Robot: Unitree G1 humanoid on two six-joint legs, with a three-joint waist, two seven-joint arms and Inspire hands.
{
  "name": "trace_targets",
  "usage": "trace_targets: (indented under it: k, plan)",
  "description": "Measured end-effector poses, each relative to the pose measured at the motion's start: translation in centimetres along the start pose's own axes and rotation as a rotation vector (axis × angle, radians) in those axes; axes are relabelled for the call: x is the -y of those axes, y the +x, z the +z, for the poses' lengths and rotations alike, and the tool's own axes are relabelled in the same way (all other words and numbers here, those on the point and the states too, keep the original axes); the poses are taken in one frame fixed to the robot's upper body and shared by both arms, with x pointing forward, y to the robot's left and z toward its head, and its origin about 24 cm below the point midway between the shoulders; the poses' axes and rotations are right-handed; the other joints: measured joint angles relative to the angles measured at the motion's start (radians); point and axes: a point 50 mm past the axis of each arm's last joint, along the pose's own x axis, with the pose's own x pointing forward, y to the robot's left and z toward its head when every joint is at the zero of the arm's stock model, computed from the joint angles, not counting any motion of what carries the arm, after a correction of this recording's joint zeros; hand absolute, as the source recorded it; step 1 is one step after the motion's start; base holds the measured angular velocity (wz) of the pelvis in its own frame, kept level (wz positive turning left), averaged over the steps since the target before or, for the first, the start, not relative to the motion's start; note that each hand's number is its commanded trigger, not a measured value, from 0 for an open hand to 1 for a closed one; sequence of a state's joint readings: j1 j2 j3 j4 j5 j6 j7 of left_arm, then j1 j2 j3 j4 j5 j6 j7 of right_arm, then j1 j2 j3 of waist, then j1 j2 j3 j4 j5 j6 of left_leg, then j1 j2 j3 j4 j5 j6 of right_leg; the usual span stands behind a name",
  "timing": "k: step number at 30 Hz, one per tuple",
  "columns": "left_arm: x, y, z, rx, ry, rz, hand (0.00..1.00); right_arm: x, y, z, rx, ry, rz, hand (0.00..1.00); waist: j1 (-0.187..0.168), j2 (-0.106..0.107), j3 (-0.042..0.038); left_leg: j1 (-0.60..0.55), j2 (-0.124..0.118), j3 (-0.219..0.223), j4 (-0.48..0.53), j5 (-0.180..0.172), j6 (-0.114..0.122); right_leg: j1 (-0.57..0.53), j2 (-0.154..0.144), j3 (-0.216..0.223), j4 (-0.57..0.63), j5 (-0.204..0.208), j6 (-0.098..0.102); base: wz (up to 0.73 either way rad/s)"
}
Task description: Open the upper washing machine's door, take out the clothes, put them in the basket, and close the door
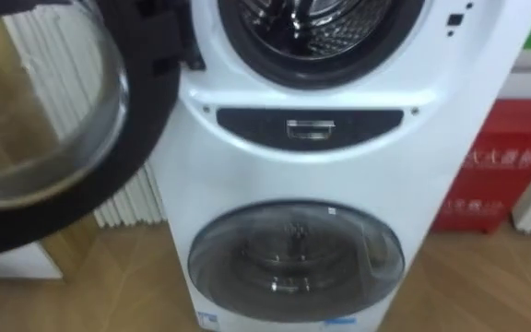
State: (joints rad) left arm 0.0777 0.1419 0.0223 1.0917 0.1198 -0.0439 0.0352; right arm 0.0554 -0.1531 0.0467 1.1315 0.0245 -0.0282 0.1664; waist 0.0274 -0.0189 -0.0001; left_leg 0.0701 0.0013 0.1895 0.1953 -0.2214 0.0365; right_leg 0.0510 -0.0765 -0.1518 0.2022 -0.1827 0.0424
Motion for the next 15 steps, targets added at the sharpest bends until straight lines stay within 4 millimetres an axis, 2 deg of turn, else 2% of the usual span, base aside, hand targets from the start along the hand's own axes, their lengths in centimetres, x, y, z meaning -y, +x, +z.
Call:
trace_targets:
  k: [3,4,7,12,15]
  plan:
    - [0.2,0.0,-0.4,-0.015,-0.020,-0.001,0.00,-0.2,0.0,-0.1,-0.001,-0.013,0.008,0.00,0.005,-0.004,-0.0012,0.001,0.013,-0.008,-0.006,0.004,-0.011,0.000,0.019,0.014,-0.016,0.010,-0.014,-0.19]
    - [0.4,-0.1,-0.6,-0.021,-0.027,-0.006,0.00,-0.2,0.0,-0.2,-0.002,-0.013,0.008,0.00,0.001,-0.004,-0.0010,-0.004,0.015,-0.026,-0.006,0.005,-0.013,-0.001,0.024,0.011,-0.019,0.011,-0.017,0.00]
    - [0.8,-0.1,-0.7,-0.024,-0.035,-0.012,0.00,-0.3,-0.1,-0.8,-0.021,-0.009,0.020,0.00,0.005,-0.005,-0.0008,-0.007,0.020,-0.040,-0.006,0.004,-0.020,0.004,0.030,0.001,-0.034,0.014,-0.022,0.04]
    - [1.0,-0.2,-1.0,-0.033,-0.074,-0.009,0.00,-0.4,-0.1,-0.8,-0.017,-0.022,0.027,0.00,0.007,-0.002,0.0004,-0.009,0.022,-0.044,-0.005,0.004,-0.021,0.003,0.033,-0.005,-0.035,0.014,-0.023,-0.01]
    - [1.0,-0.3,-1.3,-0.038,-0.092,-0.006,0.00,-0.4,-0.1,-0.8,-0.015,-0.032,0.025,0.00,0.006,-0.003,0.0012,-0.007,0.019,-0.061,-0.007,0.003,-0.022,0.005,0.032,-0.005,-0.036,0.014,-0.023,0.01]
